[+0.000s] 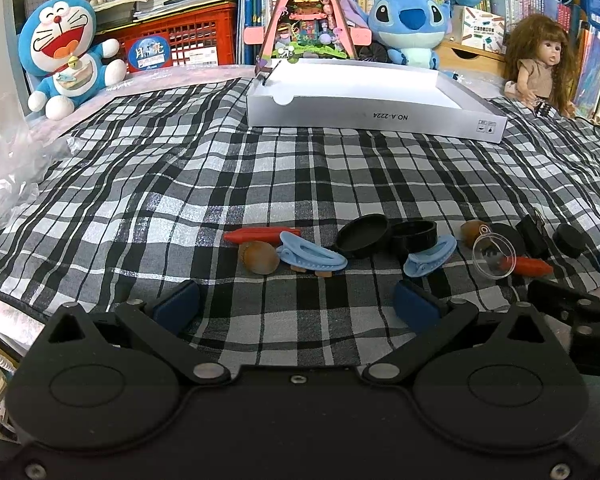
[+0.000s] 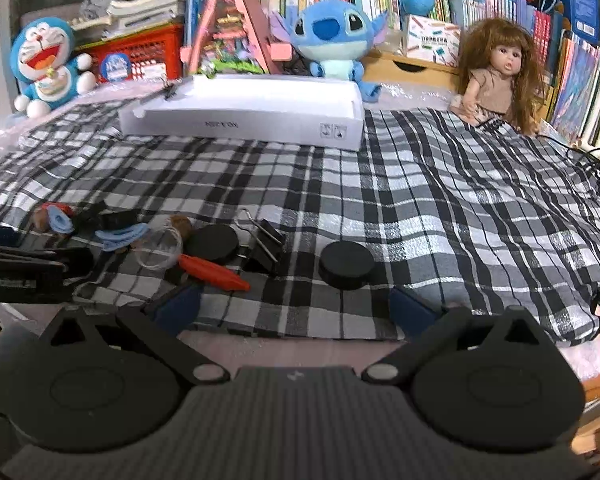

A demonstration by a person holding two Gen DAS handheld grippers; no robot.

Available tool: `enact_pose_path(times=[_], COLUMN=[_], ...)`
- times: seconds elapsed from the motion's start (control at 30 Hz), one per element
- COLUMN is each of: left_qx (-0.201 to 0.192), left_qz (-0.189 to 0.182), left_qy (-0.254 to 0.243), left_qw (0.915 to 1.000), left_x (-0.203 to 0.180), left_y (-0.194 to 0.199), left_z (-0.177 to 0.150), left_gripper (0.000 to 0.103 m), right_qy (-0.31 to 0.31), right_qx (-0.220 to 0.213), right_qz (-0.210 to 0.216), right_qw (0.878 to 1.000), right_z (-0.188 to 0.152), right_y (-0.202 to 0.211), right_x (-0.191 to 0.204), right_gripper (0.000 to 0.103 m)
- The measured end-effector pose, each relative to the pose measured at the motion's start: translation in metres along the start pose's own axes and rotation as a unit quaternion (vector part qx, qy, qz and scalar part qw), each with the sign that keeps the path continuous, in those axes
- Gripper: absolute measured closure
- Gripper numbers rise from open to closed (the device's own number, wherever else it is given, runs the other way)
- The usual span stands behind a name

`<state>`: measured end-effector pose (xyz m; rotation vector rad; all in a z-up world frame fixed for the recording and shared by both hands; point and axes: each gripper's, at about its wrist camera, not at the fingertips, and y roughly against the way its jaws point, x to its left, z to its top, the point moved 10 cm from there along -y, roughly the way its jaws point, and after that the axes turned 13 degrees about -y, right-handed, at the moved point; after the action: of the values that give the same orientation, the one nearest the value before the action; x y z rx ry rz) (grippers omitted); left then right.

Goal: Organize rigid objects
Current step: 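Grasp the light-blue hair clip with the left gripper while the right gripper grasps the red crayon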

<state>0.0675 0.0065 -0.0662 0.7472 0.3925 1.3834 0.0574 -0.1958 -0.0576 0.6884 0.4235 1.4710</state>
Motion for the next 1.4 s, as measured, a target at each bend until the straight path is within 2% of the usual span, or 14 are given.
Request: enact_pose_path(times=[0.2, 0.3, 0.43, 0.6, 0.77, 0.9, 1.0, 1.03, 1.07, 1.13, 1.27, 1.4], left_qx=[-0.003, -0.024, -0.045, -0.064, -0.082, -0.092, -0.096, -0.097, -0.097, -0.096, -0.104, -0.123], left_qz=[-0.005, -0.017, -0.022, -0.043, -0.048, -0.047, -0.045, -0.043, -0.042, -0.041, -0.037, -0.035], left_qy=[0.012, 0.021, 0.012, -0.002, -0.014, -0.027, -0.040, -0.044, -0.048, -0.049, -0.039, -0.049], left_qw=[0.9999, 0.9993, 0.9987, 0.9970, 0.9954, 0.9943, 0.9936, 0.9934, 0.9933, 0.9934, 0.9931, 0.9906], left_x=[-0.001, 0.001, 0.007, 0.009, 0.003, -0.001, -0.003, -0.003, -0.004, -0.003, 0.000, -0.005], left_y=[0.002, 0.007, 0.010, 0.013, 0.014, 0.012, 0.010, 0.010, 0.010, 0.010, 0.020, 0.037], left_z=[0.001, 0.003, 0.006, 0.007, 0.010, 0.012, 0.013, 0.014, 0.013, 0.012, 0.009, 0.009], left_gripper=[0.002, 0.015, 0.035, 0.051, 0.054, 0.054, 0.054, 0.055, 0.056, 0.065, 0.068, 0.071], right_qy=[-0.031, -0.046, -0.031, -0.026, -0.039, -0.040, -0.039, -0.037, -0.034, -0.033, -0.028, -0.021], right_qx=[-0.011, -0.021, -0.031, -0.028, -0.036, -0.038, -0.043, -0.045, -0.047, -0.050, -0.058, -0.070], right_qz=[0.030, 0.045, 0.041, 0.028, 0.018, 0.019, 0.018, 0.016, 0.015, 0.024, 0.032, 0.030], right_qw=[0.999, 0.998, 0.998, 0.999, 0.998, 0.998, 0.998, 0.998, 0.998, 0.998, 0.997, 0.997], right_z=[0.004, 0.005, 0.004, -0.001, 0.001, 0.003, 0.003, 0.003, 0.004, 0.004, 0.004, 0.008], right_y=[0.011, 0.015, 0.016, 0.009, 0.002, -0.003, -0.007, -0.007, -0.006, -0.004, 0.003, 0.010], right_x=[0.005, 0.009, 0.020, 0.028, 0.031, 0.037, 0.040, 0.040, 0.040, 0.040, 0.036, 0.032], right_gripper=[0.000, 0.005, 0.013, 0.024, 0.038, 0.041, 0.049, 0.055, 0.056, 0.057, 0.057, 0.057])
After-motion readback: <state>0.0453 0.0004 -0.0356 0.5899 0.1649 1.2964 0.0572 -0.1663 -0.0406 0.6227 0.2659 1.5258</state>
